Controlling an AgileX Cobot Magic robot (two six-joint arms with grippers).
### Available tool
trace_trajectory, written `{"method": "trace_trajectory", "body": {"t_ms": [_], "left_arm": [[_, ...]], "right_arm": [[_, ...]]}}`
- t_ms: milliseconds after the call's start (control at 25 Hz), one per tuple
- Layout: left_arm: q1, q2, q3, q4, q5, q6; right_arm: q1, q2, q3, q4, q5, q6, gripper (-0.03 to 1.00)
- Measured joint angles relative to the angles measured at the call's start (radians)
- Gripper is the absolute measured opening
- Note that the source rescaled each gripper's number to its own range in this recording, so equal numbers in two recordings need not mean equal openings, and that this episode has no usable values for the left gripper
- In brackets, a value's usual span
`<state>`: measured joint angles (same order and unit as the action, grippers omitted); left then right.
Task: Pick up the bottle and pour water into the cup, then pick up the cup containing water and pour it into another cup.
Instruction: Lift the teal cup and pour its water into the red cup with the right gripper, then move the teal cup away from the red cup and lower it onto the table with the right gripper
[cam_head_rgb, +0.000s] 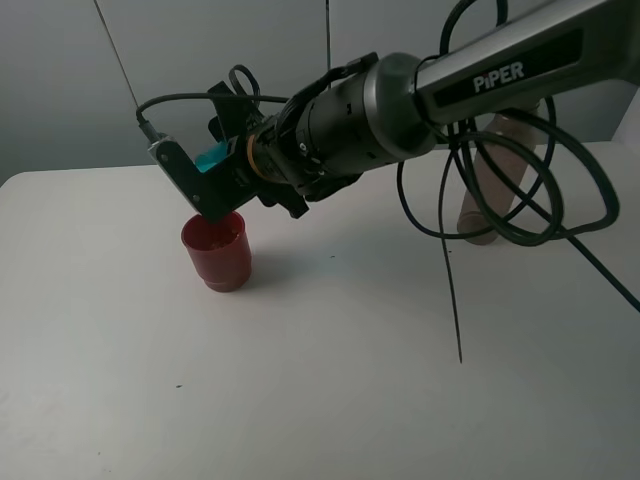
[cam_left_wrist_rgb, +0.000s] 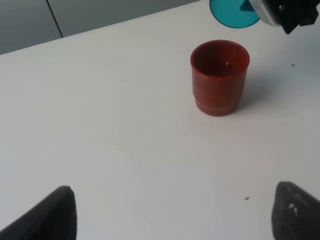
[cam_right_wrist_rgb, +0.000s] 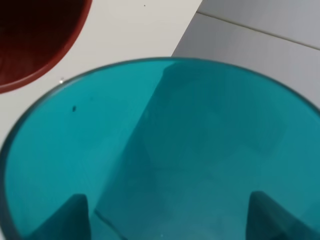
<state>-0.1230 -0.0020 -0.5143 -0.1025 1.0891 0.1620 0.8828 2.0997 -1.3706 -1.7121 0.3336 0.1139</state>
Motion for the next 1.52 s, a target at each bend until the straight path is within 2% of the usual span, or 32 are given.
{"method": "trace_trajectory", "body": {"t_ms": [80,240,440,600,720,880,1160,1400,1520], "left_arm": [[0.000,0.000,0.000,0.000,0.000,0.000],[0.000,0.000,0.000,0.000,0.000,0.000],[0.000,0.000,0.000,0.000,0.000,0.000],[0.000,0.000,0.000,0.000,0.000,0.000],[0.000,0.000,0.000,0.000,0.000,0.000],[0.000,0.000,0.000,0.000,0.000,0.000],[0.000,0.000,0.000,0.000,0.000,0.000],[0.000,0.000,0.000,0.000,0.000,0.000],[0.000,0.000,0.000,0.000,0.000,0.000]], "right_arm": [[0.000,-0.011,0.000,0.089,-0.033,0.010,0.05],[-0.018,-0.066,0.000,0.398,-0.100,0.012,0.05],[-0.088,-0.131,-0.002,0.798,-0.101,0.002,0.05],[-0.146,-0.177,0.048,1.134,-0.119,-0.114,0.05],[-0.175,-0.217,0.148,1.348,-0.207,-0.232,0.05],[-0.186,-0.244,0.308,1.529,-0.400,-0.315,0.05],[-0.186,-0.249,0.522,1.770,-0.761,-0.364,0.05],[-0.186,-0.183,0.555,1.839,-0.970,-0.404,0.05],[-0.186,-0.115,0.556,1.917,-1.050,-0.409,0.05]]}}
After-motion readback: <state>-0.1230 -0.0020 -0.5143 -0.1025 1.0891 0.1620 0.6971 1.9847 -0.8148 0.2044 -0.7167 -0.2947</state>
